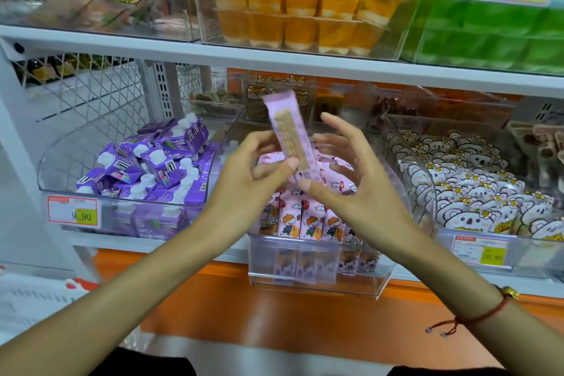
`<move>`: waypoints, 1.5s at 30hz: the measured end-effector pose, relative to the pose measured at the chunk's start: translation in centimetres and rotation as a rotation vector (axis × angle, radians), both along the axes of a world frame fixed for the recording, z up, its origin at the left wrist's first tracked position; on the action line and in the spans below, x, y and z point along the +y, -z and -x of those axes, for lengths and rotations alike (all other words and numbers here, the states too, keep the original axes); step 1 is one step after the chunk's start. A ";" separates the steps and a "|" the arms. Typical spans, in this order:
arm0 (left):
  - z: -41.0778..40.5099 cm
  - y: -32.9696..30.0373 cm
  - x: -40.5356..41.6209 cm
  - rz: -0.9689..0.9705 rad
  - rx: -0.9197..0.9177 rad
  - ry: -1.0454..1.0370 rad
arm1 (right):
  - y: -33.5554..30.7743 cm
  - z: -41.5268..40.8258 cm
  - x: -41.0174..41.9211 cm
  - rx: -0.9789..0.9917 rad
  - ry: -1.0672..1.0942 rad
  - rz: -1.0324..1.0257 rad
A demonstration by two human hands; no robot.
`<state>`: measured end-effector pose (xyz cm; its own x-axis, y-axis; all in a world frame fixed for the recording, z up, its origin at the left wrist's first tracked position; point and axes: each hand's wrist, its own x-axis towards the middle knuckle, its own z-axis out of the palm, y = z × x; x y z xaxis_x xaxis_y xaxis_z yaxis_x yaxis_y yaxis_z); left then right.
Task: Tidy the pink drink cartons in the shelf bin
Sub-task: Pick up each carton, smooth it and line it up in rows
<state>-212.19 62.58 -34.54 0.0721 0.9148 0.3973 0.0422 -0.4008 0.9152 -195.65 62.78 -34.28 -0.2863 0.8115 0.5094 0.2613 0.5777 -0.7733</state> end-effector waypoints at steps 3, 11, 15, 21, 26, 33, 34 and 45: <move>-0.2 -0.1 0.0 0.090 -0.079 -0.055 | 0.2 0.4 0.0 0.036 0.004 0.015; 0.9 -0.7 0.4 0.188 -0.302 0.047 | 0.3 0.0 0.8 0.171 -0.057 0.343; 0.9 -0.5 0.3 0.154 -0.309 -0.094 | 0.4 -0.1 0.8 0.192 -0.056 0.361; 0.7 -0.5 -0.1 0.127 -0.128 -0.081 | 0.1 -0.4 1.3 0.366 -0.006 0.469; 1.0 -0.4 0.1 0.037 0.063 -0.058 | 0.2 -1.1 1.7 0.421 0.008 0.516; 1.2 -1.0 1.0 -0.208 0.017 -0.210 | 1.1 -1.4 2.2 0.195 0.203 0.248; 1.2 -1.1 1.5 -0.238 0.027 -0.249 | 1.4 -1.5 2.3 0.055 0.248 0.136; 2.1 -1.5 7.4 -0.243 0.592 -0.312 | 3.3 -1.5 2.7 -0.877 0.224 -0.117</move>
